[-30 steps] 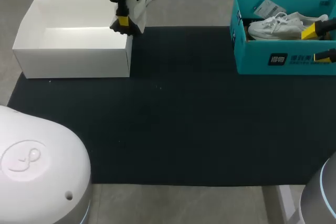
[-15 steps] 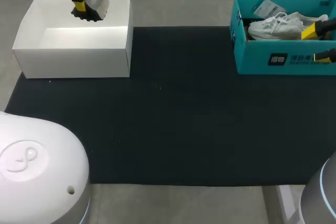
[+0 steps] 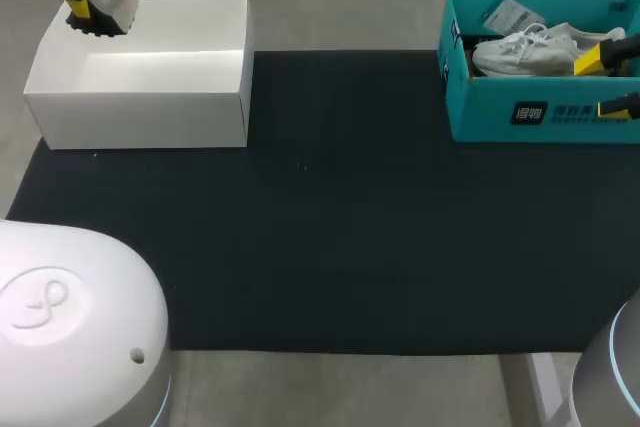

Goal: Take the shoe out of the shoebox, open the shoe tongue, remove and reinsert the insole, then place the shoe into the shoebox

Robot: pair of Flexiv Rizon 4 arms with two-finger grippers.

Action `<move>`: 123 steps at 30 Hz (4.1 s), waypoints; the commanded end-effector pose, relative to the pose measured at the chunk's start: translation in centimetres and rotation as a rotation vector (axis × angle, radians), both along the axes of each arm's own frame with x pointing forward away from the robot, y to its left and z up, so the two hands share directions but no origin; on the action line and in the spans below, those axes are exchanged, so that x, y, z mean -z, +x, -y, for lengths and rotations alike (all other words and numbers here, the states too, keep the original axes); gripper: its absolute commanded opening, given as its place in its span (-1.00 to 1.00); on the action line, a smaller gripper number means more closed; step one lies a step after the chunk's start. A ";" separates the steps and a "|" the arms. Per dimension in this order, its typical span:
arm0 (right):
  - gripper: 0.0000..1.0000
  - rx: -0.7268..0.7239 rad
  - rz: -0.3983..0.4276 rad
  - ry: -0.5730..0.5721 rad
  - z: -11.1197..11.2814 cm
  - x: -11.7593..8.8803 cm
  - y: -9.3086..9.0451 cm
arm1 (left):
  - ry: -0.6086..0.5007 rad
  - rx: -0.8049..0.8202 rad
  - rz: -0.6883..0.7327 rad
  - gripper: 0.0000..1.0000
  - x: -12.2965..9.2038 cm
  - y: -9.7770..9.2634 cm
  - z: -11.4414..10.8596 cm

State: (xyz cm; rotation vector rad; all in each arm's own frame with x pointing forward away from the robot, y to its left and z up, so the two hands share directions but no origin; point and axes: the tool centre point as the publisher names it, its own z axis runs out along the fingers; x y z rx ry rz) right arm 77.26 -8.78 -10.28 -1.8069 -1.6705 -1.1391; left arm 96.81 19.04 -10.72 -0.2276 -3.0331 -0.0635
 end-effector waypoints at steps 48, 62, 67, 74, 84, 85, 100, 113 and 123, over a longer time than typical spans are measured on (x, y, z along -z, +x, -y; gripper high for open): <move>1.00 0.002 -0.001 -0.002 0.0 0.0 0.0 | -0.051 -0.091 -0.166 -1.00 8.5 6.9 -12.5; 1.00 0.002 -0.001 -0.002 0.0 0.0 0.0 | -0.021 -0.010 -0.167 -1.00 8.6 6.8 -12.4; 1.00 0.002 -0.001 -0.002 0.0 0.0 0.0 | 0.026 0.392 -0.207 -1.00 9.0 5.8 -12.5; 1.00 0.002 -0.001 -0.002 0.0 0.0 0.0 | -0.011 0.843 -0.189 -1.00 9.1 6.3 -13.8; 1.00 0.002 -0.001 -0.002 0.0 0.0 0.0 | -0.026 1.448 -0.211 -1.00 7.8 7.0 -15.7; 1.00 0.002 -0.001 -0.002 0.0 0.0 0.0 | -0.031 1.463 -0.208 -1.00 7.9 7.0 -15.6; 1.00 0.002 -0.001 -0.002 0.0 0.0 0.0 | -0.039 1.471 -0.214 -1.00 8.1 7.0 -15.3; 1.00 0.002 -0.001 -0.002 0.0 0.0 0.0 | -0.018 1.405 -0.181 -1.00 8.3 7.7 -15.3; 1.00 0.002 -0.001 -0.002 0.0 0.0 0.0 | 0.016 1.356 -0.158 -1.00 9.6 10.6 -14.8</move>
